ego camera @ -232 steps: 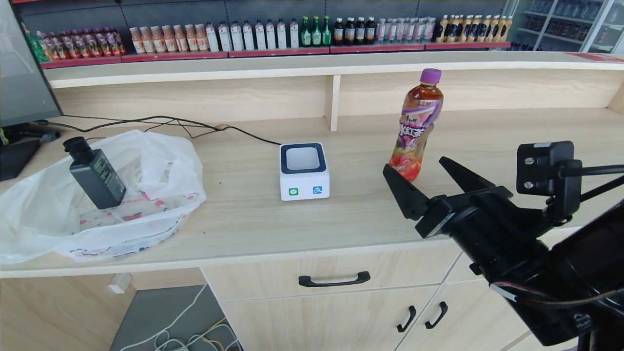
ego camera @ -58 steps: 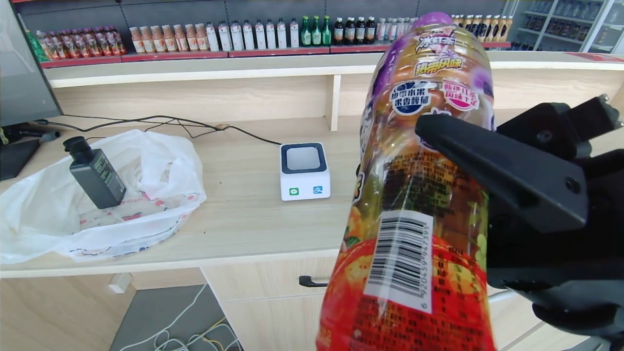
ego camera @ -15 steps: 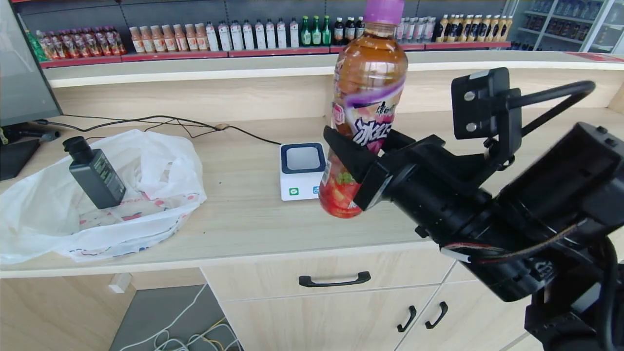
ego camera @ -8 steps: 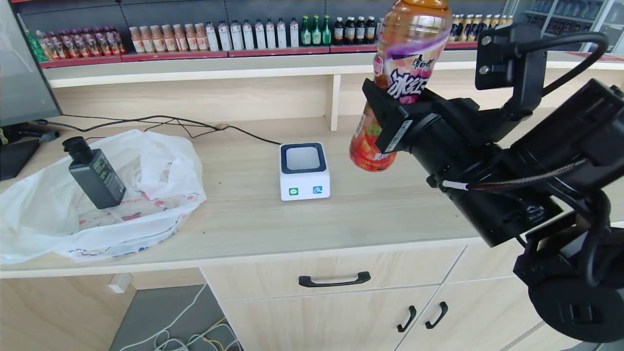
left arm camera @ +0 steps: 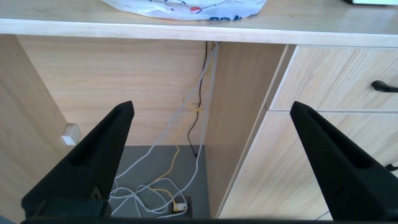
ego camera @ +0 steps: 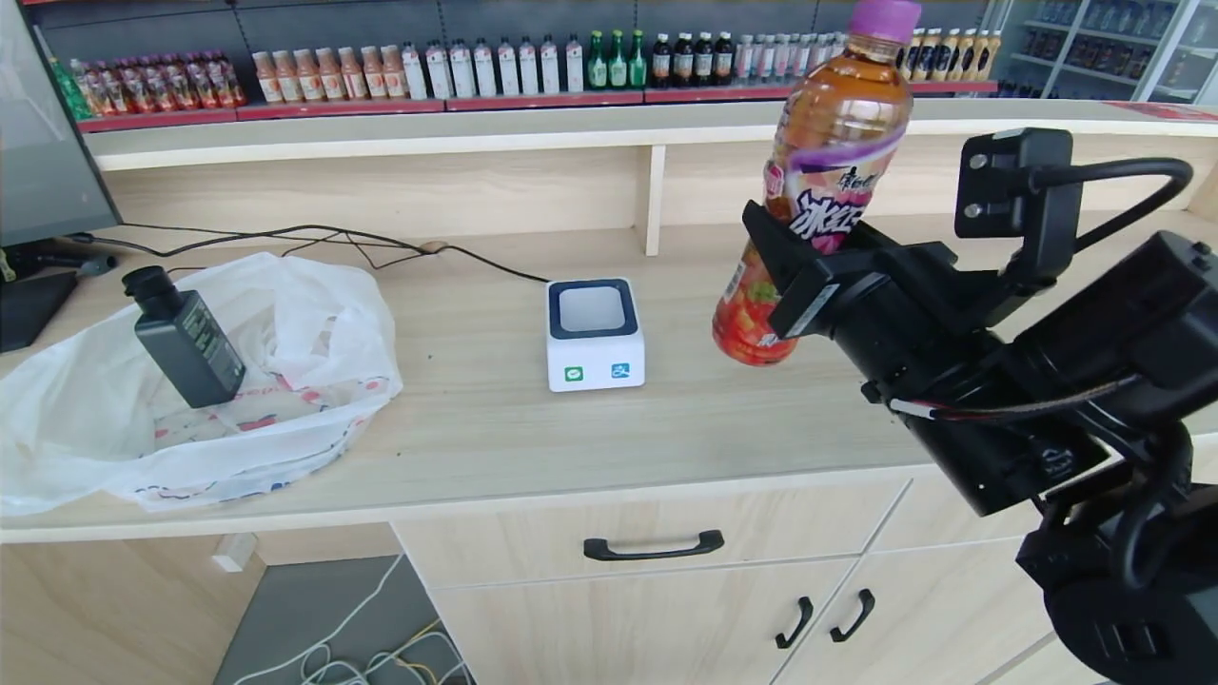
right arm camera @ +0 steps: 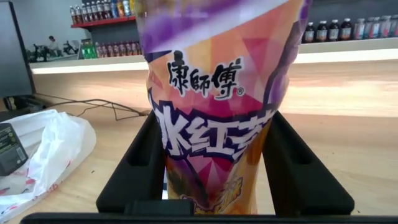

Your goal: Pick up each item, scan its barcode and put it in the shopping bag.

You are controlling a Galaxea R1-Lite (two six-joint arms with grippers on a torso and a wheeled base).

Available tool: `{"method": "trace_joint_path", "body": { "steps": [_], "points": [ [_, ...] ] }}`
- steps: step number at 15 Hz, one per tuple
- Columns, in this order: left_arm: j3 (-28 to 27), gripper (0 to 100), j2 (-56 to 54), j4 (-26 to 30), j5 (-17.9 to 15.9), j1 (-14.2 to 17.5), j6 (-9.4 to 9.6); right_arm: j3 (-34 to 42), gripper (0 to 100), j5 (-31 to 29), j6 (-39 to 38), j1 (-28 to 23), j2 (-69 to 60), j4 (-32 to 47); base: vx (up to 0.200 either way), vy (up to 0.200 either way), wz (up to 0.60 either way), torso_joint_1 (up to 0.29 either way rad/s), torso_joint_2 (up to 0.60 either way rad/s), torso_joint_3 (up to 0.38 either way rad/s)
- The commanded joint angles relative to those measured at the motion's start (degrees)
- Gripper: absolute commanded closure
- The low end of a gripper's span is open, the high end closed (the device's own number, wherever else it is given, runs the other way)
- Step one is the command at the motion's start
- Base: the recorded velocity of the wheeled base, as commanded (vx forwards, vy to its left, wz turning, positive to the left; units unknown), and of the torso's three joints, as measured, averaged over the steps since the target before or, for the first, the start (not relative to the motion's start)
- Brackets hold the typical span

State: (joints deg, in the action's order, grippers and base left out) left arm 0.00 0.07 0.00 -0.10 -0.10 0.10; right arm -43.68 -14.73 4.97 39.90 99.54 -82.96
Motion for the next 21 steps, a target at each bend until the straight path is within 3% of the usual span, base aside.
{"method": "trace_joint_path", "body": {
  "steps": [1,5,8,15,21],
  "points": [
    [0.0,0,0.0,0.0,0.0,0.0,-0.01,3.8,100,0.1,-1.0,-0.1,-0.2,-2.1,0.0,0.0,0.0,0.0,0.0,0.0],
    [0.0,0,0.0,0.0,0.0,0.0,-0.01,4.0,100,0.3,-1.8,0.0,0.0,-2.6,0.0,0.0,0.0,0.0,0.0,0.0],
    [0.0,0,0.0,0.0,0.0,0.0,-0.1,3.9,100,0.3,-2.6,-0.4,0.3,-3.4,-0.2,0.0,0.0,0.01,0.01,-0.002],
    [0.0,0,0.0,0.0,0.0,0.0,-0.01,3.2,100,0.8,-2.6,-0.9,0.6,-3.4,0.0,0.0,0.0,0.0,0.0,0.0],
    [0.0,0,0.0,0.0,0.0,0.0,-0.19,3.2,100,0.8,-2.6,-1.3,0.6,-3.3,0.0,0.2,0.0,0.003,0.01,0.002]
  ]
}}
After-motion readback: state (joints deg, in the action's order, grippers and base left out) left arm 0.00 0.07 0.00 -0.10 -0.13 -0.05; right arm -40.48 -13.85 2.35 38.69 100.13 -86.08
